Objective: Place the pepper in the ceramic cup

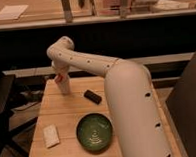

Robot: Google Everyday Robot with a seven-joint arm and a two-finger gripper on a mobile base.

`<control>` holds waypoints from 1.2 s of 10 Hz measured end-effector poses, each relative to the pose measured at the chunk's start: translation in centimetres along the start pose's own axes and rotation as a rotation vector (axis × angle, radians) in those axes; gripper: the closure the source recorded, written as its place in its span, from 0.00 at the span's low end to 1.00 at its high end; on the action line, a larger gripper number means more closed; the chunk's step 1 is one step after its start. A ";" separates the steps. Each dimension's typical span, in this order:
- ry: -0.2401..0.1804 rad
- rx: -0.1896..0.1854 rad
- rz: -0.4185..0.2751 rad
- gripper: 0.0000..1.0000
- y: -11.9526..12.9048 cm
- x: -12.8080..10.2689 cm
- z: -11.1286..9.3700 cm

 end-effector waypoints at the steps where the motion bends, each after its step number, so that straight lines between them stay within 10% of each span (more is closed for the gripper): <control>1: 0.000 0.000 0.001 0.60 0.0 0.0 0.0; 12: -0.004 0.002 0.020 0.64 0.3 0.0 0.3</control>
